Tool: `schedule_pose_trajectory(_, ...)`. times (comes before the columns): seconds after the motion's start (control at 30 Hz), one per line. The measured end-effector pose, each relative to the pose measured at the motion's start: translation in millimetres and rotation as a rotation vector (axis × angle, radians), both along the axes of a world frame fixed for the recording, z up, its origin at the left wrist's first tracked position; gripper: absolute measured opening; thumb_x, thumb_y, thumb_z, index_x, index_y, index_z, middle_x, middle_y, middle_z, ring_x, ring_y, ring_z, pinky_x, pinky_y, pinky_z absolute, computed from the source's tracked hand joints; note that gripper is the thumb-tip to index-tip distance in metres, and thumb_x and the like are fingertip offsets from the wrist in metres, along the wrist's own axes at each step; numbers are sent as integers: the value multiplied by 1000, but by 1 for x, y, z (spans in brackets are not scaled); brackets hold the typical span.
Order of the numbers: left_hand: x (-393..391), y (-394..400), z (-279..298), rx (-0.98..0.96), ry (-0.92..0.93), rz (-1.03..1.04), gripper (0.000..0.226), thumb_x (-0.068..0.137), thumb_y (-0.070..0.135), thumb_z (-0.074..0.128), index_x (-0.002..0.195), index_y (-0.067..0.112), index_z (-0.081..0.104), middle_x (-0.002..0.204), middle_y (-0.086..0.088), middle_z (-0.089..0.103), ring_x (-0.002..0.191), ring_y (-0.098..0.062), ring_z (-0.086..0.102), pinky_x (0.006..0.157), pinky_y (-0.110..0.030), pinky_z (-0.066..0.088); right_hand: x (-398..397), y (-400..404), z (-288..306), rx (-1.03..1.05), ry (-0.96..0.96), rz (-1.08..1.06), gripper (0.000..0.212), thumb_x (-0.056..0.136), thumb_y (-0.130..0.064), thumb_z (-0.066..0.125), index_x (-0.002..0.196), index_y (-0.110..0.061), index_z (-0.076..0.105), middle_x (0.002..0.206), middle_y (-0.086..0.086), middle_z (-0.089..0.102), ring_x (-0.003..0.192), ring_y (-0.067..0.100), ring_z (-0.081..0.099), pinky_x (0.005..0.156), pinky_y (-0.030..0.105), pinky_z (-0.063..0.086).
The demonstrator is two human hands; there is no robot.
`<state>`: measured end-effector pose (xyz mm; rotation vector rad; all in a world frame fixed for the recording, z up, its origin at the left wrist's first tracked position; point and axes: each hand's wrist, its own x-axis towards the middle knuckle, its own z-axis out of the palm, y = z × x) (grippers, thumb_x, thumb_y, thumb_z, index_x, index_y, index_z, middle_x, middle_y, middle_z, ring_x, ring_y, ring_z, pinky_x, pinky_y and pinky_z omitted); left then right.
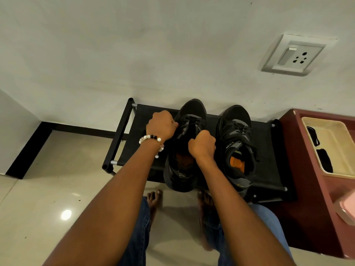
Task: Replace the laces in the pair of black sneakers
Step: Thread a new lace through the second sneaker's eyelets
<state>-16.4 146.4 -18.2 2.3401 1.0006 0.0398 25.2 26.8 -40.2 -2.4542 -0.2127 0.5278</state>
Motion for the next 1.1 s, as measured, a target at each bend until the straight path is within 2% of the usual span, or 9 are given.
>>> schedule_pose_trajectory(0.07,2,2,-1,-85,-11,22,38,93,20,53,59,6,43,67,-11,53,56,-22,49,51,-30,39,-1,-1,1,-2,-7,10,10,89,-8,58,92,-9,48,113,21,58,93,35,60,67,35,49)
schedule_pose_trajectory(0.17,2,8,-1,-304,-123,145,33,90,20,49,72,-7,55,84,-21,68,77,-33,66,65,-36,54,-1,-2,1,-4,-23,21,6,90,-7,56,93,-2,54,113,21,57,97,38,61,69,35,50)
schedule_pose_trajectory(0.37,-6,7,10,-511,-306,280,20,94,16,60,77,4,64,76,-8,69,52,-7,58,35,-9,35,-2,-2,3,24,2,10,11,89,-9,58,95,0,54,111,20,58,96,38,61,66,34,47)
schedule_pose_trajectory(0.57,-15,20,48,-830,-611,371,5,91,12,64,88,11,67,68,-2,68,56,-15,64,65,-29,55,9,-9,20,120,134,73,28,83,-11,56,68,-14,33,81,9,42,68,25,39,56,31,34)
schedule_pose_trajectory(0.67,-18,20,72,-967,-738,382,7,90,9,63,92,5,68,78,-10,70,70,-24,70,75,-37,59,14,-10,39,168,-66,159,24,74,-29,56,89,-11,59,102,13,60,97,38,56,82,48,52)
schedule_pose_trajectory(0.77,-17,16,88,-1107,-838,349,12,93,3,56,97,-2,66,87,-18,71,82,-30,72,78,-39,60,9,-9,55,425,-227,237,31,90,-23,63,116,-8,68,114,8,68,107,21,62,94,36,52)
schedule_pose_trajectory(0.83,-17,14,96,-1213,-882,313,17,95,2,51,103,-5,63,94,-23,70,90,-33,72,79,-40,59,0,-4,60,543,-116,304,37,91,-25,67,124,-8,64,115,3,69,104,11,64,94,26,52)
schedule_pose_trajectory(0.93,-15,10,102,-1388,-901,269,24,98,2,43,115,-8,58,107,-28,68,99,-34,69,86,-42,57,-14,6,56,644,104,322,41,88,-26,71,124,-8,63,119,3,68,112,13,63,100,34,50)
schedule_pose_trajectory(1.1,-14,20,96,-1576,-992,308,30,99,-1,39,124,-9,53,115,-32,63,107,-35,66,93,-43,53,-17,4,61,731,223,400,16,94,-17,62,99,-4,70,84,6,73,82,15,70,86,32,55)
